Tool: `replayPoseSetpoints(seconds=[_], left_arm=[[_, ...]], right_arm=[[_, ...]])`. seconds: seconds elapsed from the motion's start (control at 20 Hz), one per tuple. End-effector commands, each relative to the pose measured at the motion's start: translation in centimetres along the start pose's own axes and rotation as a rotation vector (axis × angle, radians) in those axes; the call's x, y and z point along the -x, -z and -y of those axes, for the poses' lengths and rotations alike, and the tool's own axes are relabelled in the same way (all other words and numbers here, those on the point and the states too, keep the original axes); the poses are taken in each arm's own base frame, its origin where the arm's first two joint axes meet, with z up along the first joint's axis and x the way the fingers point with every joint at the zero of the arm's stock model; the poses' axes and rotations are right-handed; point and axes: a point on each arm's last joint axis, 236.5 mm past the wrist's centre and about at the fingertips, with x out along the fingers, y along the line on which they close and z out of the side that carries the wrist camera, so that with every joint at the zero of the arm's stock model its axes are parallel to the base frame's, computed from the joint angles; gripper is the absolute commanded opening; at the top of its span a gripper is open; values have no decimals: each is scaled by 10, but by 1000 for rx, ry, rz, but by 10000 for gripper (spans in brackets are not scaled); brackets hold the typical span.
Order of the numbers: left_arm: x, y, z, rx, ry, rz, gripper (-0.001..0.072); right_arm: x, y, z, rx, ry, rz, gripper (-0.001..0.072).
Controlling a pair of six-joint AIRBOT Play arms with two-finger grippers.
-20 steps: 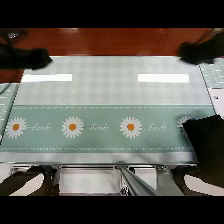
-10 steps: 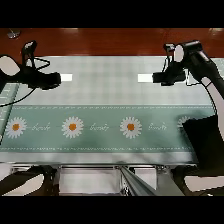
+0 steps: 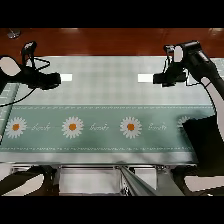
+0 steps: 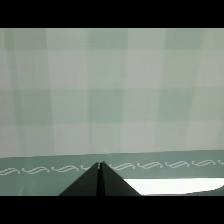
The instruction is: Fold the shirts.
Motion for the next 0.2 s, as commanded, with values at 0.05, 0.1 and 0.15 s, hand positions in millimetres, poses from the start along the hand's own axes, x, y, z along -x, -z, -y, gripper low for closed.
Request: replayPoseSetpoints(seconds=[0.05, 0.1, 0.15], left_arm=[[0, 0, 0, 0, 0, -1, 38], [0, 0, 0, 0, 0, -1, 38], [0, 0, 0, 0, 0, -1, 38]], right_arm=[[0, 0, 1, -1, 2, -2, 22], [0, 0, 1, -1, 2, -2, 22], [0, 0, 0, 0, 1, -2, 22]])
